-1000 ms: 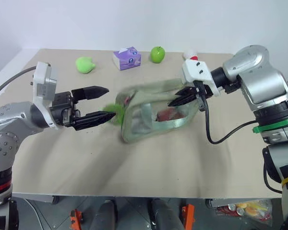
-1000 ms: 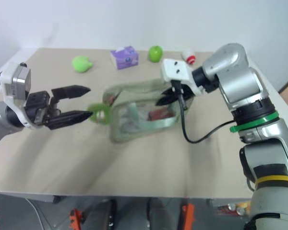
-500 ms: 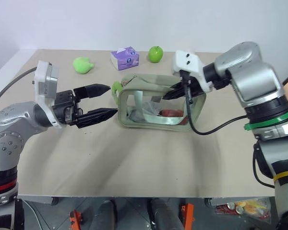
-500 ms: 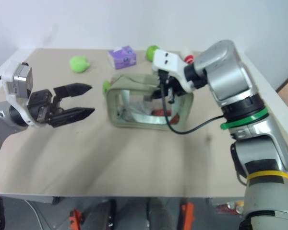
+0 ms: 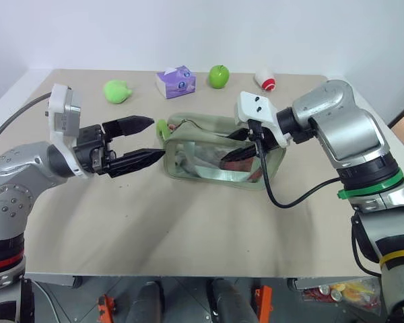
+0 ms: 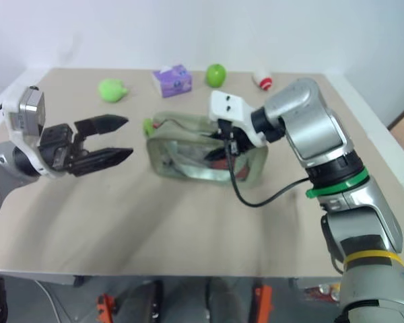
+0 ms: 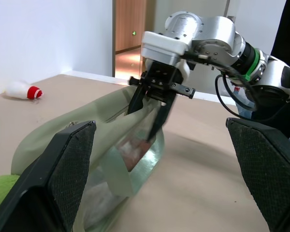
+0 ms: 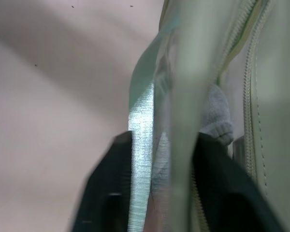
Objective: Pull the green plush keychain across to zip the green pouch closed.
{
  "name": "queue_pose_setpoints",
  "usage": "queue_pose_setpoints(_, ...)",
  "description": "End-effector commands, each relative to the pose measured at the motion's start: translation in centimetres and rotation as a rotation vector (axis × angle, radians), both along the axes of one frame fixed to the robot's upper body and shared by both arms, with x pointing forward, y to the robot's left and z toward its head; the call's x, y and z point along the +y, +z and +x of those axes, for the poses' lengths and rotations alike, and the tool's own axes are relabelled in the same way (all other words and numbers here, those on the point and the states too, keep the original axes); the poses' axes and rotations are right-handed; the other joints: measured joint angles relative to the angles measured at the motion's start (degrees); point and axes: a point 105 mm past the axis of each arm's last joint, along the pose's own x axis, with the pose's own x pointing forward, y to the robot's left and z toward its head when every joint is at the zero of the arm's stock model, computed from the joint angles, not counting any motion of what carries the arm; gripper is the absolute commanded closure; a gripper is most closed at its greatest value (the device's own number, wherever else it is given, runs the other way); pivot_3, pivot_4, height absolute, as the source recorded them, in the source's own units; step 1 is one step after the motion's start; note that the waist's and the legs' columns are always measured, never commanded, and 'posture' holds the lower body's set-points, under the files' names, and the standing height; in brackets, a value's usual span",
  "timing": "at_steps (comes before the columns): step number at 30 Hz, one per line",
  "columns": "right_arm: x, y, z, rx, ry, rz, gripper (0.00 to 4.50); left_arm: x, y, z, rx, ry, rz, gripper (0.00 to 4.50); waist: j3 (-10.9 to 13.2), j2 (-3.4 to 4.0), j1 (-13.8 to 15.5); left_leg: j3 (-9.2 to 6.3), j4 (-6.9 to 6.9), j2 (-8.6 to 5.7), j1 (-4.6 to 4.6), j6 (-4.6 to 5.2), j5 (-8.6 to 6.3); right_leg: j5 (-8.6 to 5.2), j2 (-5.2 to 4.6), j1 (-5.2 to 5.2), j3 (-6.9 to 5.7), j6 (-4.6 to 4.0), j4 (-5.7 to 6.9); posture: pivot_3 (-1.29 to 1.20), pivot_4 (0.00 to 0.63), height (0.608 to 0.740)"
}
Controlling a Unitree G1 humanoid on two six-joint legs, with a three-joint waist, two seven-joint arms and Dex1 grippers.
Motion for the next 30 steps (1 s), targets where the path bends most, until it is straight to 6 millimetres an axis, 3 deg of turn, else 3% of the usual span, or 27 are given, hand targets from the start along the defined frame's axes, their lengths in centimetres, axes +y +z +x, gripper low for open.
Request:
queue_pose_setpoints(1, -0.5, 3.9, -0.9, -0.04, 0.042, 0.091, 1.46, 0.0, 0.9, -0.6, -0.047, -0.007, -0.014, 0.02, 0.0, 0.0, 0.0, 0.0, 0.0, 0.0, 0.0, 0.0, 0.0, 0.01, 0.0, 0.0, 0.0, 0.01, 0.0, 0.0, 0.15, 0.74)
queue_pose_setpoints(3, -0.8, 6.6, -3.1, -0.008, 0.16, 0.213, 1.46, -0.1, 0.8, -0.6, -0.044, -0.008, -0.016, 0.02, 0.0, 0.0, 0.1, 0.0, 0.0, 0.0, -0.02, 0.0, 0.0, 0.01, 0.0, 0.0, 0.0, 0.01, 0.0, 0.0, 0.15, 0.74)
queue_pose_setpoints(6, -2.6, 9.2, -5.5, 0.009, 0.264, 0.321, 1.46, -0.1, 0.7, -0.5, -0.04, -0.005, -0.019, 0.02, 0.0, 0.0, 0.3, 0.0, -0.02, -0.02, -0.06, 0.0, 0.0, -0.03, -0.02, 0.0, 0.0, -0.03, -0.01, 0.0, 0.15, 0.74)
queue_pose_setpoints(8, -4.5, 11.0, -5.4, 0.0, 0.218, 0.404, 1.46, 0.0, 0.7, -0.4, -0.036, -0.002, -0.025, 0.02, 0.0, 0.0, 0.3, -0.07, -0.02, -0.05, -0.06, 0.01, -0.03, -0.14, -0.03, 0.07, -0.01, -0.03, -0.02, 0.0, 0.15, 0.74)
queue_pose_setpoints(10, -6.1, 11.3, -4.7, -0.041, 0.15, 0.406, 1.46, 0.1, 0.6, -0.3, -0.03, 0.004, -0.027, 0.02, 0.0, -0.04, 0.2, -0.02, -0.02, -0.07, -0.04, -0.01, -0.05, -0.14, -0.07, 0.08, 0.0, -0.03, -0.07, 0.0, 0.15, 0.74)
queue_pose_setpoints(14, -10.4, 8.5, -3.2, -0.079, -0.046, 0.298, 1.46, 0.9, 0.3, 0.2, -0.012, 0.034, -0.025, 0.02, 0.0, -0.05, 0.2, -0.01, -0.01, -0.05, 0.0, 0.0, -0.04, -0.13, -0.05, 0.06, 0.0, -0.01, -0.06, 0.0, 0.15, 0.74)
queue_pose_setpoints(17, -11.5, 6.4, -2.8, -0.073, -0.098, 0.254, 1.46, 1.4, 0.0, 0.6, 0.002, 0.059, -0.021, 0.02, 0.0, -0.03, 0.0, 0.04, 0.0, -0.05, 0.01, 0.0, -0.04, -0.11, -0.05, 0.05, 0.03, 0.01, -0.05, 0.0, 0.15, 0.74)
queue_pose_setpoints(24, -11.8, 2.4, -2.3, -0.018, -0.171, 0.268, 1.46, 2.3, -1.0, 1.4, 0.043, 0.102, -0.028, 0.02, 0.0, -0.02, -0.3, 0.1, -0.02, -0.01, 0.03, 0.0, -0.04, -0.06, -0.01, -0.01, 0.09, 0.03, 0.0, 0.0, 0.15, 0.74)
queue_pose_setpoints(30, -11.0, 1.7, -1.7, -0.009, -0.189, 0.311, 1.46, 2.9, -1.3, 1.7, 0.059, 0.127, -0.037, 0.02, 0.0, -0.03, -0.3, 0.1, 0.04, -0.03, 0.02, 0.0, -0.04, -0.03, -0.03, 0.01, 0.09, 0.08, 0.0, 0.0, 0.15, 0.74)
